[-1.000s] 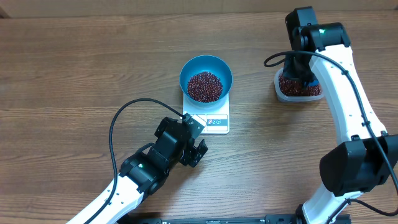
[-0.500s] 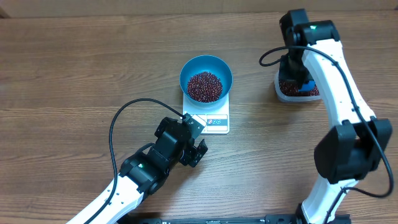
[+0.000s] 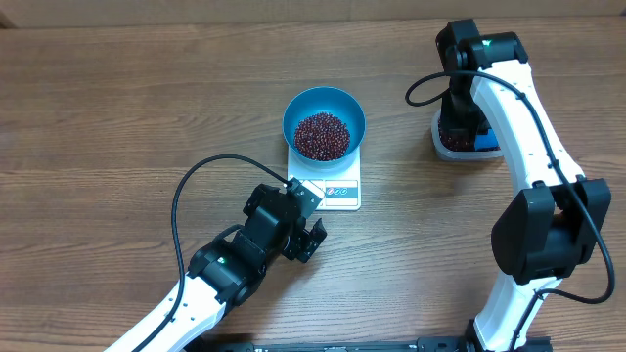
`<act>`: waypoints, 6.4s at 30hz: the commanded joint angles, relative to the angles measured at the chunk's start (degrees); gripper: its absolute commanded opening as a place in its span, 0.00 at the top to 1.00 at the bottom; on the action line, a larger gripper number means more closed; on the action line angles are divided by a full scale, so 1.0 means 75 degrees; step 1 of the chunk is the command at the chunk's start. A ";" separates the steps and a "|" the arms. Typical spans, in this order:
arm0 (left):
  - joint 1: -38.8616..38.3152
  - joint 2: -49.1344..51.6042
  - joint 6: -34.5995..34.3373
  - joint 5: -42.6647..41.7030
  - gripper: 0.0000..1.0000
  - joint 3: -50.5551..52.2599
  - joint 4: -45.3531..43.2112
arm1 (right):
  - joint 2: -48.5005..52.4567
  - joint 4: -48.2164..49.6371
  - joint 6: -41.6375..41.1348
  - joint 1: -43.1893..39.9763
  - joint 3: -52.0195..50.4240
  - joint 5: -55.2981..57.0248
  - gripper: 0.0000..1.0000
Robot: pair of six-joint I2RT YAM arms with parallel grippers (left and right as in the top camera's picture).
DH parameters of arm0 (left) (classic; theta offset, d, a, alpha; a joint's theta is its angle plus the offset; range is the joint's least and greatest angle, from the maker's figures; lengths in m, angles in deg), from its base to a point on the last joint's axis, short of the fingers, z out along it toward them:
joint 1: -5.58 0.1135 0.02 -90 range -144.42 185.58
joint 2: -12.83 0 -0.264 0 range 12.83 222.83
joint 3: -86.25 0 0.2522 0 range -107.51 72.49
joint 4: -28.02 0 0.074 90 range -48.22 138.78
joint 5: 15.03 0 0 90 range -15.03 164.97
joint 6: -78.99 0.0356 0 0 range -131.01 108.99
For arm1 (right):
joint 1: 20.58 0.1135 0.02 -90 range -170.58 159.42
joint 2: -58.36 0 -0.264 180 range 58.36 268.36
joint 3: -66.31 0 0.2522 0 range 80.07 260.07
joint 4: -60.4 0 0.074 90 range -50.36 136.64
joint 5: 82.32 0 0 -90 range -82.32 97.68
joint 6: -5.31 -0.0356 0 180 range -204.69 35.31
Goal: Scoop item into bowl and weigh 150g on scale
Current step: 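Lower the blue scoop into the red beans with the right gripper, then drag the scoop through the beans and lift it out filled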
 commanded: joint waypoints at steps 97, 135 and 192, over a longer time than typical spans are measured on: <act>0.0032 -0.0073 0.0087 -0.0006 0.01 0.0052 -0.0006 | 0.0589 0.0303 0.2649 -0.0965 -0.0353 -0.5225 0.96; 0.0032 -0.0073 0.0090 -0.0003 0.00 0.0052 -0.0006 | 0.0589 0.0125 0.3427 -0.1851 -0.0358 -0.6190 0.96; 0.0032 -0.0073 0.0087 -0.0006 0.00 0.0052 -0.0006 | 0.0589 -0.0245 0.4663 -0.3888 -0.0443 -0.8271 0.96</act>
